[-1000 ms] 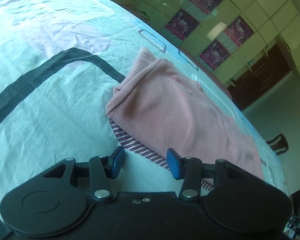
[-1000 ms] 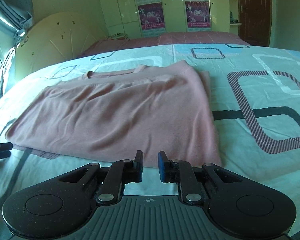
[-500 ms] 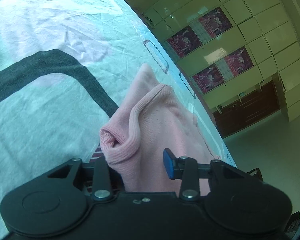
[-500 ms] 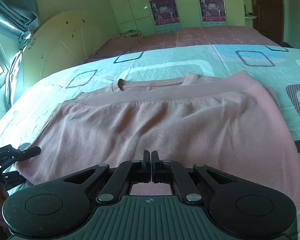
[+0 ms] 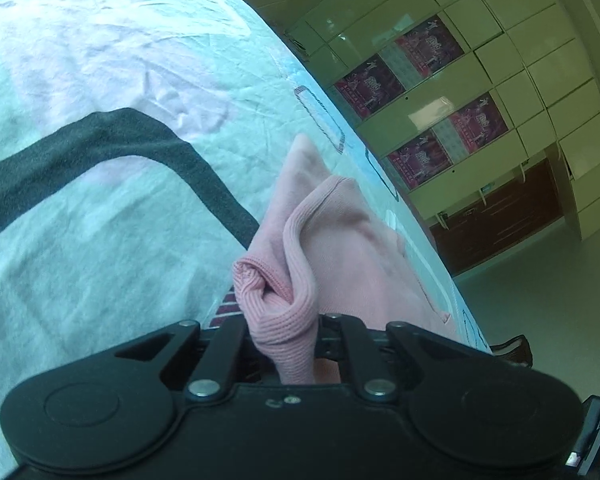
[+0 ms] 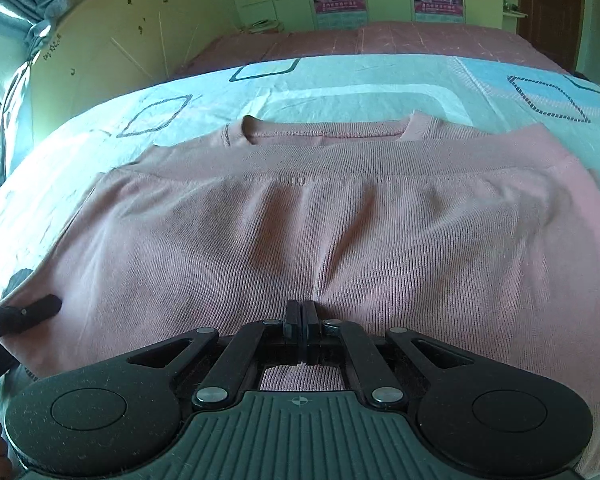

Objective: Fold small clothes

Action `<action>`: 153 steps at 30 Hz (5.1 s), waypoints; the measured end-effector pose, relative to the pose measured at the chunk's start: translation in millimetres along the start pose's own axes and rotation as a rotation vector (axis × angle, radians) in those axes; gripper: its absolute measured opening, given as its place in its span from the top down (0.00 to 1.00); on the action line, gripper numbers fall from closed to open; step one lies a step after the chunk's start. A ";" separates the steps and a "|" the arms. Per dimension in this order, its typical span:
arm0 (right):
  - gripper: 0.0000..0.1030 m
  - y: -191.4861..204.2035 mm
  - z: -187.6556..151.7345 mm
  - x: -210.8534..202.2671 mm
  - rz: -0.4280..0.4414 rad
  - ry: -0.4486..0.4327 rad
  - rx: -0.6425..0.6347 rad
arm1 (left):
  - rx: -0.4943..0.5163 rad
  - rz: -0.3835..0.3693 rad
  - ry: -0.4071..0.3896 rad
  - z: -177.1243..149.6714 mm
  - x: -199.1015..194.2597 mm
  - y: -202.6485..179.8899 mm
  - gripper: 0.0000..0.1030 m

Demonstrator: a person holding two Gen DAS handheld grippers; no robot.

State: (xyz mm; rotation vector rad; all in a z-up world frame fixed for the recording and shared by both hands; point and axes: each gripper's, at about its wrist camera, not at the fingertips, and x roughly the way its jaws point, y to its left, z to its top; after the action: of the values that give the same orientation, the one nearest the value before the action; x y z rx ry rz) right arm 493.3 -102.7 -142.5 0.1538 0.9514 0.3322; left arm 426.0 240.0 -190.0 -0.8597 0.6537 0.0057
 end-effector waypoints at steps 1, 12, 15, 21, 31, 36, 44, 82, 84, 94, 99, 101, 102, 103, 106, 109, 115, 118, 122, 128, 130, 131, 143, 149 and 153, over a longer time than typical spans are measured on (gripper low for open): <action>1.00 0.2 -1.1 0.0 -0.001 -0.005 -0.005 | -0.001 0.000 -0.002 -0.5 -0.9 0.3 0.93; 1.00 -14.6 -4.7 -0.2 0.076 -0.031 -0.011 | 0.023 0.051 -0.031 -6.7 -8.8 -11.4 0.93; 1.00 -19.0 -3.4 0.5 0.108 -0.029 -0.025 | 0.044 0.056 -0.066 -9.2 -17.2 -27.0 0.93; 1.00 -50.3 0.4 -28.7 0.198 -0.106 0.047 | 0.199 0.019 -0.107 -22.5 -31.3 -105.7 0.93; 1.00 -200.1 -9.4 -120.7 0.184 -0.266 0.247 | 0.625 -0.040 0.090 -126.9 34.6 -290.1 0.91; 0.37 -262.4 -20.7 -142.3 0.157 -0.261 0.382 | 0.806 -0.120 0.451 -222.4 99.4 -324.1 0.41; 0.49 -268.7 -23.2 -141.6 0.343 -0.249 0.377 | 0.710 0.004 0.191 -145.6 56.7 -284.9 0.54; 0.90 -127.8 20.8 -53.2 0.076 -0.005 -0.111 | 0.575 0.035 0.216 -78.9 80.9 -201.2 0.64; 0.90 -122.1 24.5 -67.4 0.062 -0.044 -0.147 | 0.575 -0.008 0.196 -72.0 75.8 -207.1 0.64; 0.93 -177.3 -8.3 -70.8 -0.023 0.018 -0.065 | 0.764 -0.027 0.383 -116.8 109.0 -241.4 0.66; 0.89 -203.1 -14.1 -78.2 0.101 -0.066 0.148 | 0.742 -0.049 0.324 -103.3 96.2 -241.6 0.66; 0.64 -209.3 -10.2 -77.2 0.113 -0.060 0.172 | 0.734 -0.036 0.276 -94.9 92.9 -238.2 0.63; 0.59 -211.2 -6.4 -77.2 0.134 -0.068 0.171 | 0.726 -0.026 0.263 -91.1 93.7 -236.3 0.63; 0.59 -211.3 -5.3 -75.9 0.153 -0.071 0.172 | 0.710 -0.014 0.264 -86.7 97.0 -233.7 0.63; 0.78 -204.2 -0.7 -66.5 0.160 -0.047 0.132 | 0.695 0.029 0.304 -84.3 113.0 -226.8 0.64; 0.93 -189.3 2.8 -65.2 0.093 -0.037 0.037 | 0.677 0.027 0.318 -85.3 117.2 -223.7 0.68; 0.93 -184.0 6.0 -97.8 0.033 -0.096 -0.088 | 0.790 -0.014 0.300 -98.2 108.7 -250.9 0.69; 0.93 -194.8 -0.5 -69.2 -0.008 -0.009 -0.083 | 0.864 0.033 0.360 -113.7 128.3 -255.2 0.66; 0.93 -200.2 -0.7 -68.1 -0.001 -0.020 -0.036 | 0.863 0.038 0.381 -107.1 130.8 -259.8 0.66; 0.57 -204.3 18.1 -101.0 -0.131 -0.186 -0.027 | 0.851 -0.036 0.286 -73.8 139.0 -267.9 0.66; 0.57 -202.4 37.8 -92.6 -0.119 -0.194 -0.029 | 0.847 -0.047 0.283 -65.2 158.1 -275.3 0.66; 0.60 -198.9 46.7 -84.2 -0.100 -0.183 -0.048 | 0.850 -0.047 0.286 -63.0 168.0 -278.5 0.66; 1.00 -202.9 64.0 -34.5 -0.159 -0.107 -0.106 | 0.912 -0.018 0.280 -70.2 204.8 -279.5 0.64; 1.00 -227.4 80.0 -28.9 -0.138 -0.132 -0.009 | 0.868 -0.012 0.224 -60.0 208.5 -273.1 0.58; 1.00 -227.8 79.6 -11.4 -0.159 -0.084 -0.062 | 0.892 0.054 0.292 -62.2 237.1 -274.5 0.47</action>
State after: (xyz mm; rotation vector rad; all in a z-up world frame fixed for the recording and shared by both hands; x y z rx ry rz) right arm 600.3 -319.1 -150.2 0.0349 0.8632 0.2068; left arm 655.3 -45.6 -154.2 0.0233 0.8497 -0.3453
